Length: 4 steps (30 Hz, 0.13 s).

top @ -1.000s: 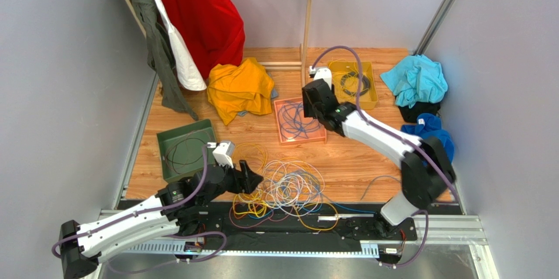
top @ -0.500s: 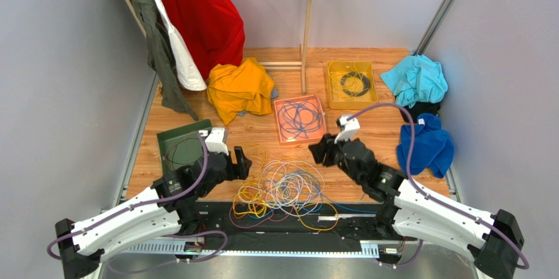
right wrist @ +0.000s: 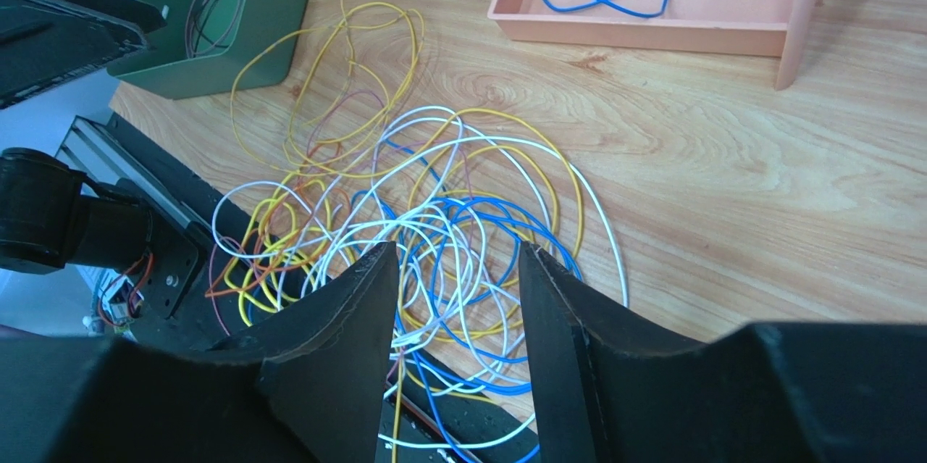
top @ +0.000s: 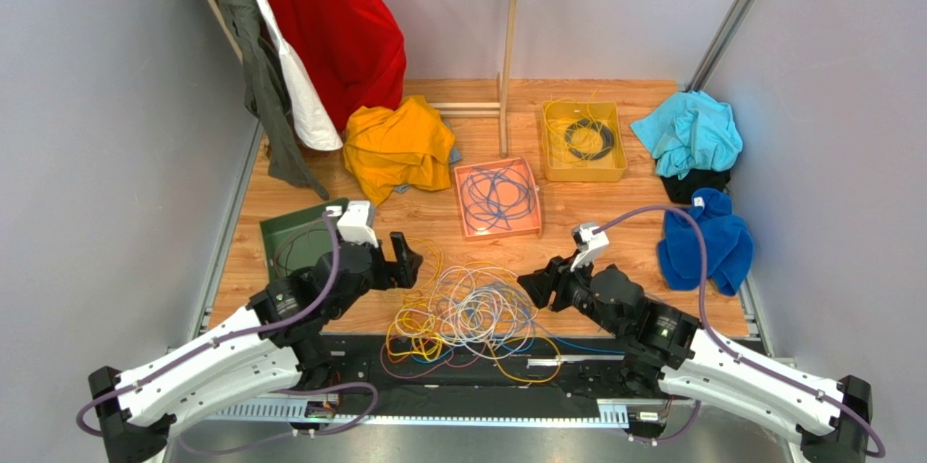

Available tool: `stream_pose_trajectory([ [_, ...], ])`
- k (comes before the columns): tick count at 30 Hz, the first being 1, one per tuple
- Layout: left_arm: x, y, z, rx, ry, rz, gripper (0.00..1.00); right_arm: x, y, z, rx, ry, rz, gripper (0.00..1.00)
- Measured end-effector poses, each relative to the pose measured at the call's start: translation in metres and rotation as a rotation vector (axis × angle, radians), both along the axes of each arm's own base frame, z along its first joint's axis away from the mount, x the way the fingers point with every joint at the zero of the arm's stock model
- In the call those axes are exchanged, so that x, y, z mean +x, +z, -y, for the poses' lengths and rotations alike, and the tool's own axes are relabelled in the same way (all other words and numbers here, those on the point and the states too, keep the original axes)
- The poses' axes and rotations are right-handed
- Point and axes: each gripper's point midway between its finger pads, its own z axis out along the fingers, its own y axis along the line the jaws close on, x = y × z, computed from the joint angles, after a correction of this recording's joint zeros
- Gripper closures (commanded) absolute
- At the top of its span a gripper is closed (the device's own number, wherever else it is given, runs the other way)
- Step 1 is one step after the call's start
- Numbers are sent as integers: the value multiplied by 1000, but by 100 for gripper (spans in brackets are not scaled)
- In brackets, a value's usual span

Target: Untangle the cables

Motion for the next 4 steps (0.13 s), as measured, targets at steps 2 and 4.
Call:
stream_pose_trajectory([
  [2, -1, -11, 7, 19, -23, -38, 5, -3, -2, 4, -6, 3, -4, 52],
  [4, -3, -22, 12, 35, -42, -69, 4, -4, 1, 6, 2, 4, 0, 52],
])
